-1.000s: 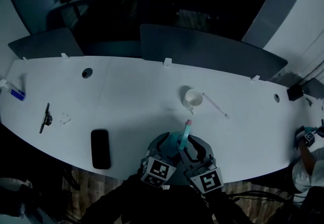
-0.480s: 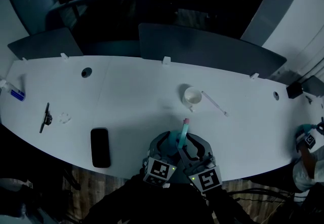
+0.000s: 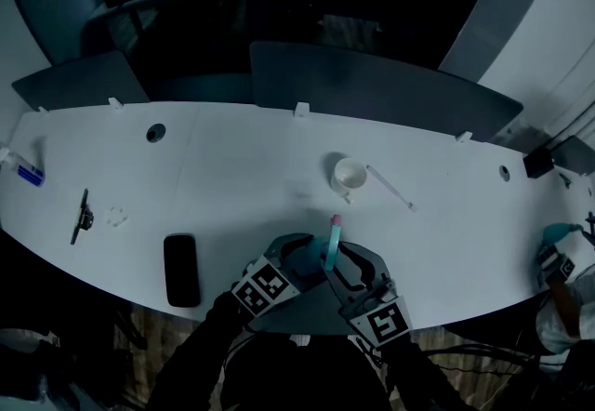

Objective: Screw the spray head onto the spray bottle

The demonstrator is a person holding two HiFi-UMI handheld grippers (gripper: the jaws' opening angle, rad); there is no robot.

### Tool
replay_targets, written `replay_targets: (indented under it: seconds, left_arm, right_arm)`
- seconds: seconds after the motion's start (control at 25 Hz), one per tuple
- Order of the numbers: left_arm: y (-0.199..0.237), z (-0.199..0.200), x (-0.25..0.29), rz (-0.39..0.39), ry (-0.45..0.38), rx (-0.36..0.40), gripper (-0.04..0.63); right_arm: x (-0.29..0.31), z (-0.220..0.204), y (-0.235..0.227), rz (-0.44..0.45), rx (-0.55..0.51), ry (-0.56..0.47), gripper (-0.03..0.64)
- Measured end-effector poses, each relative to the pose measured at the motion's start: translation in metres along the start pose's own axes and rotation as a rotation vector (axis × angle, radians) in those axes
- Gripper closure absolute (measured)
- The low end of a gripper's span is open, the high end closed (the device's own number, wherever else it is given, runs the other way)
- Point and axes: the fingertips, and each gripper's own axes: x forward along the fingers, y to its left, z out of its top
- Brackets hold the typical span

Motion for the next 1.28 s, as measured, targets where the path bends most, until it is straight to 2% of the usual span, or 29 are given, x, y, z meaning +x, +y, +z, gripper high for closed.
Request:
replay_targets:
  seconds: [0.08, 0.16, 0.24, 0.28, 0.36, 0.4, 0.52, 0.6, 0.64, 0.68, 0.72, 0.76, 0.8, 0.92, 0.96, 1.0, 1.08, 1.12, 1.16, 1.28]
  left_arm:
    - [0.001, 0.002, 0.0, 0.123, -0.031, -0.027, 0.238]
    - [0.003, 0.0, -0.002, 0.339, -0.051, -0.069, 0.238]
    - [0.003, -0.006, -0.004, 0.538, -0.012, -0.054, 0.242]
    - [0.002, -0.008, -0.004, 0.572, 0.012, -0.034, 0.242]
    - [0.001, -0.008, -0.004, 0.508, 0.017, 0.0, 0.239]
    - [0.002, -0.007, -0.007, 0.449, 0.001, 0.019, 0.239]
    - [0.005, -0.001, -0.013, 0.243, -0.033, 0.097, 0.178]
    - [0.0, 0.004, -0.007, 0.085, -0.019, 0.128, 0.181]
    - [-0.003, 0.006, -0.003, 0.03, -0.011, 0.138, 0.218]
    - [-0.004, 0.007, 0.0, 0.007, -0.009, 0.143, 0.244]
    - [-0.004, 0.008, 0.002, 0.02, -0.016, 0.139, 0.244]
    - [-0.003, 0.009, 0.002, 0.065, -0.033, 0.125, 0.244]
    - [-0.001, 0.009, 0.001, 0.141, -0.059, 0.1, 0.245]
    - [0.004, 0.005, -0.008, 0.446, -0.095, 0.003, 0.245]
    - [0.004, 0.003, -0.009, 0.507, -0.075, -0.001, 0.245]
    - [0.004, 0.002, -0.009, 0.524, -0.049, 0.022, 0.244]
    - [0.005, 0.003, -0.01, 0.464, -0.027, 0.098, 0.234]
    - [0.007, 0.003, -0.013, 0.419, -0.032, 0.123, 0.196]
    - [0.01, 0.003, -0.016, 0.367, -0.036, 0.129, 0.143]
    - [0.011, 0.001, -0.008, 0.132, -0.013, 0.089, 0.126]
  right_arm:
    - [-0.001, 0.0, -0.001, -0.026, -0.007, 0.003, 0.484]
    - [-0.001, 0.001, 0.0, -0.06, -0.011, 0.001, 0.483]
    - [-0.001, 0.0, 0.003, -0.091, 0.004, 0.002, 0.484]
    - [-0.001, 0.0, 0.003, -0.098, 0.015, 0.001, 0.483]
    - [-0.002, 0.0, 0.003, -0.092, 0.018, -0.002, 0.483]
    - [-0.002, -0.001, 0.003, -0.079, 0.02, 0.0, 0.483]
    - [-0.002, -0.002, 0.004, -0.021, 0.048, 0.007, 0.484]
    - [-0.002, -0.001, 0.002, 0.006, 0.055, 0.0, 0.484]
    - [-0.002, -0.001, 0.001, 0.009, 0.055, -0.002, 0.484]
    - [-0.002, -0.001, 0.0, 0.006, 0.053, -0.005, 0.483]
    - [-0.002, -0.001, -0.002, 0.0, 0.049, -0.005, 0.483]
    - [-0.002, -0.002, -0.002, -0.007, 0.043, -0.005, 0.483]
    - [-0.002, -0.002, -0.002, -0.015, 0.039, -0.007, 0.483]
    - [0.002, -0.002, 0.004, -0.043, 0.035, -0.019, 0.484]
    - [0.002, -0.003, 0.005, -0.054, 0.043, -0.02, 0.483]
    - [0.002, -0.003, 0.005, -0.062, 0.056, -0.022, 0.484]
    - [0.002, -0.002, 0.004, -0.053, 0.066, -0.024, 0.483]
    - [0.002, -0.002, 0.005, -0.038, 0.061, -0.021, 0.483]
    - [0.003, -0.002, 0.005, -0.021, 0.053, -0.018, 0.483]
    - [0.002, -0.001, 0.004, 0.002, 0.045, -0.019, 0.483]
